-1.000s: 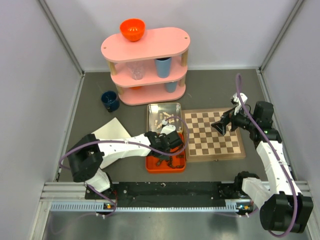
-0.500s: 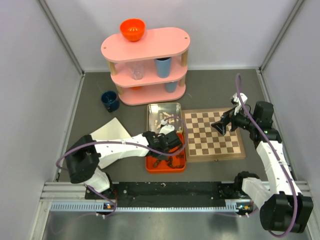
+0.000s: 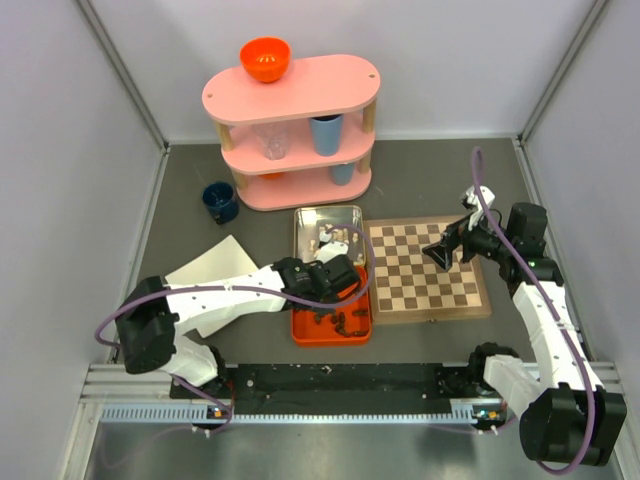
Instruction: Set up the chess pieces on the board
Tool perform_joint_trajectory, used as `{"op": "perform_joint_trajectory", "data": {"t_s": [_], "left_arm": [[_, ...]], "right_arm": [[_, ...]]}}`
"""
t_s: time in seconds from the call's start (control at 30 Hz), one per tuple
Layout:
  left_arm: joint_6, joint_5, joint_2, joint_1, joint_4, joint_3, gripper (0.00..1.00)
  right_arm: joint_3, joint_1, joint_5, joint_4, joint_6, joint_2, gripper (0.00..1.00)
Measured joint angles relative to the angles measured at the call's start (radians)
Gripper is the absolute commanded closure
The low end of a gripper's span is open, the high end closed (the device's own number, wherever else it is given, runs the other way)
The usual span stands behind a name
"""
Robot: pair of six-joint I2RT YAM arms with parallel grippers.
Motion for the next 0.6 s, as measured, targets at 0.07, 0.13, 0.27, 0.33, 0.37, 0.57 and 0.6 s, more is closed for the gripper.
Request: {"op": "perform_joint_trajectory", "data": {"t_s": [0.07, 0.13, 0.27, 0.33, 0.37, 0.57, 0.6], "left_arm": [[0.001, -0.001, -0.003, 0.000, -0.002, 0.000, 1.00], [0.003, -0.001, -0.010, 0.000, -0.001, 0.000, 1.00], [0.007, 0.012, -0.052, 0.005, 0.031, -0.003, 1.00], [0.008, 0.037, -0.091, 0.016, 0.080, -0.023, 1.00], [0.007, 0.060, -0.126, 0.029, 0.119, -0.047, 1.00], [-0.002, 0.171, -0.255, 0.120, 0.262, -0.172, 1.00], [-0.003, 0.191, -0.264, 0.134, 0.282, -0.190, 1.00]], "right_arm": [[0.000, 0.000, 0.000, 0.000, 0.000, 0.000, 0.01], [0.000, 0.000, 0.000, 0.000, 0.000, 0.000, 0.01], [0.000, 0.000, 0.000, 0.000, 0.000, 0.000, 0.01], [0.000, 0.000, 0.000, 0.000, 0.000, 0.000, 0.01], [0.000, 0.000, 0.000, 0.000, 0.000, 0.000, 0.01], [0.000, 0.000, -0.010, -0.003, -0.001, 0.000, 0.01], [0.000, 0.000, -0.026, -0.004, -0.002, 0.000, 0.01]]}}
